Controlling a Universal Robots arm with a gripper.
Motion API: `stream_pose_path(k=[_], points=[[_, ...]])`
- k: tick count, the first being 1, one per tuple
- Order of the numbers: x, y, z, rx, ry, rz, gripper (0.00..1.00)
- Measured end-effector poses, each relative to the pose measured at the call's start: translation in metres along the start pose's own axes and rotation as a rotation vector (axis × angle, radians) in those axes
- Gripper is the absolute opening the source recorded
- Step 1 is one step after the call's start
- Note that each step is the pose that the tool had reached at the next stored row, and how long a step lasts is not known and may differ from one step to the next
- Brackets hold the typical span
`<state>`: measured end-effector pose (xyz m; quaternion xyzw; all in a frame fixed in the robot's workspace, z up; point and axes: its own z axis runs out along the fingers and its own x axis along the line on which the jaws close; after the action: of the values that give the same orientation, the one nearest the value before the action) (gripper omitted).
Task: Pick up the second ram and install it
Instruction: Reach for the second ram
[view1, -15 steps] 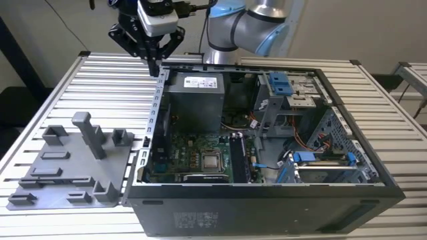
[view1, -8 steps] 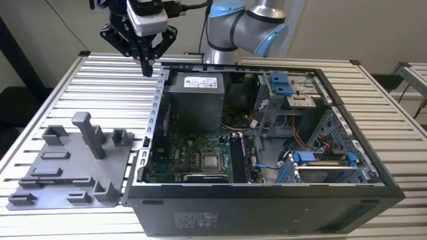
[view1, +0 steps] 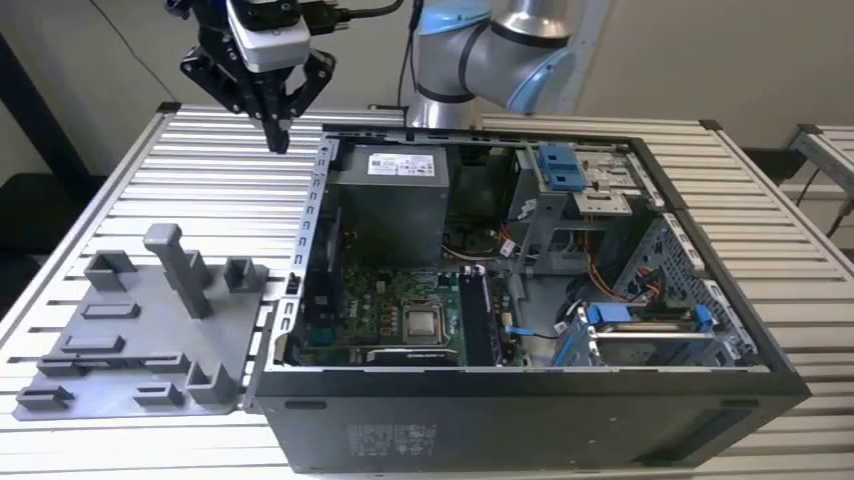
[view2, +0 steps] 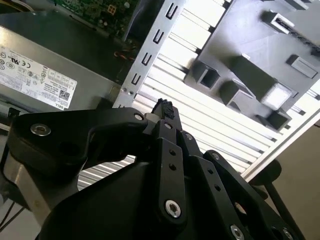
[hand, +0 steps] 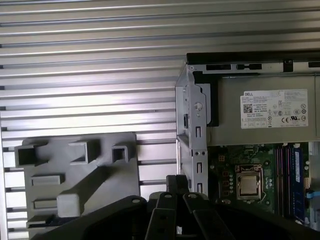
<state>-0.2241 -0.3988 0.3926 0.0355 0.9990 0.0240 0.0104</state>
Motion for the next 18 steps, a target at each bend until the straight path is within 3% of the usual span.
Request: stream_pose_path(k=[18], points=[[0.0313,-0.0022,-0.0007,0.0,0.0,0.0,0.11]])
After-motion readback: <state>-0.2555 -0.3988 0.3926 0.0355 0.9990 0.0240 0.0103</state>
